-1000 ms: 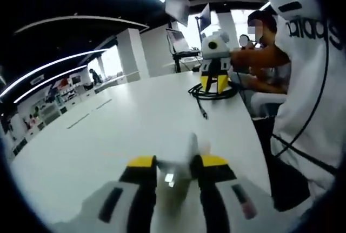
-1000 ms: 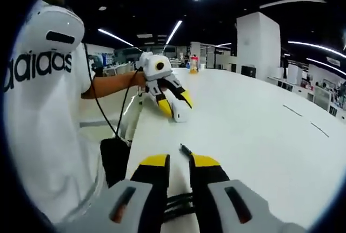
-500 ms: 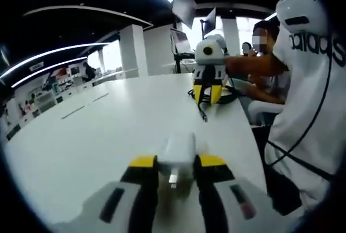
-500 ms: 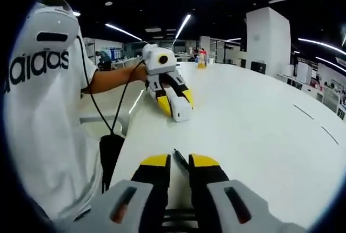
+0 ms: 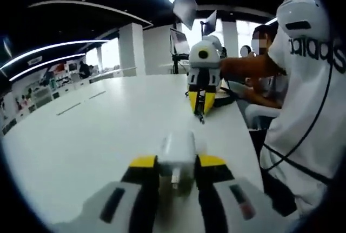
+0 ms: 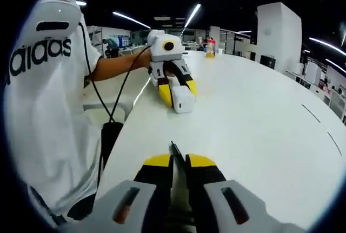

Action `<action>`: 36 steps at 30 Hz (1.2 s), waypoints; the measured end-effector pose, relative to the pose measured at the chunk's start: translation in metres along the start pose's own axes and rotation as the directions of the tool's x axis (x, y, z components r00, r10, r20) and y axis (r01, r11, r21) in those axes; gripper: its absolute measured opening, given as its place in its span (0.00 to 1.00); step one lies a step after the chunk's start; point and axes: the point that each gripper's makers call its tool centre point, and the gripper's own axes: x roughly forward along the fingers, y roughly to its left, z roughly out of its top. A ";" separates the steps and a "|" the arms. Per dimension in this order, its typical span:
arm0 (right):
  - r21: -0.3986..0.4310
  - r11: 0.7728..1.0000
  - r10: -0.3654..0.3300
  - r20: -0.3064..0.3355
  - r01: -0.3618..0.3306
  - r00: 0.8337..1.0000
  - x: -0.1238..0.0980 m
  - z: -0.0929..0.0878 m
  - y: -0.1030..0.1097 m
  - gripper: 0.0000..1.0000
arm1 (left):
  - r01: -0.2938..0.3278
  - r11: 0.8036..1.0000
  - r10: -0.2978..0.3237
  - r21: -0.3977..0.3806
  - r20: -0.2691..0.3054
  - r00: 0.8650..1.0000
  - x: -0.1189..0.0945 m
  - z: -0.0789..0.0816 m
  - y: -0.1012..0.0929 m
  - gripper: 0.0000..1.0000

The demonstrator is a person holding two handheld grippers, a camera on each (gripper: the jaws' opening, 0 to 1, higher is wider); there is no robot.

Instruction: Plug the desk Type‑C cable into the charger adapter.

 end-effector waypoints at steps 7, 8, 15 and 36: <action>-0.067 0.998 0.017 -0.070 -0.022 0.997 0.000 -0.006 -0.002 0.07 | 0.014 1.000 -0.014 0.000 -0.012 1.000 0.003 -0.001 -0.004 0.25; -0.074 0.997 0.023 -0.080 -0.029 0.997 0.000 -0.006 -0.002 0.07 | 0.018 1.000 -0.018 -0.001 -0.015 1.000 0.003 -0.001 -0.005 0.25; -0.092 0.994 0.039 -0.125 -0.051 0.991 0.003 -0.005 -0.003 0.05 | 0.033 0.999 -0.033 0.000 -0.016 0.999 0.005 -0.002 -0.009 0.25; 0.012 0.998 0.054 0.013 -0.054 0.998 0.006 0.015 0.007 0.02 | 0.116 0.993 -0.116 0.009 -0.024 0.993 0.013 -0.003 -0.026 0.25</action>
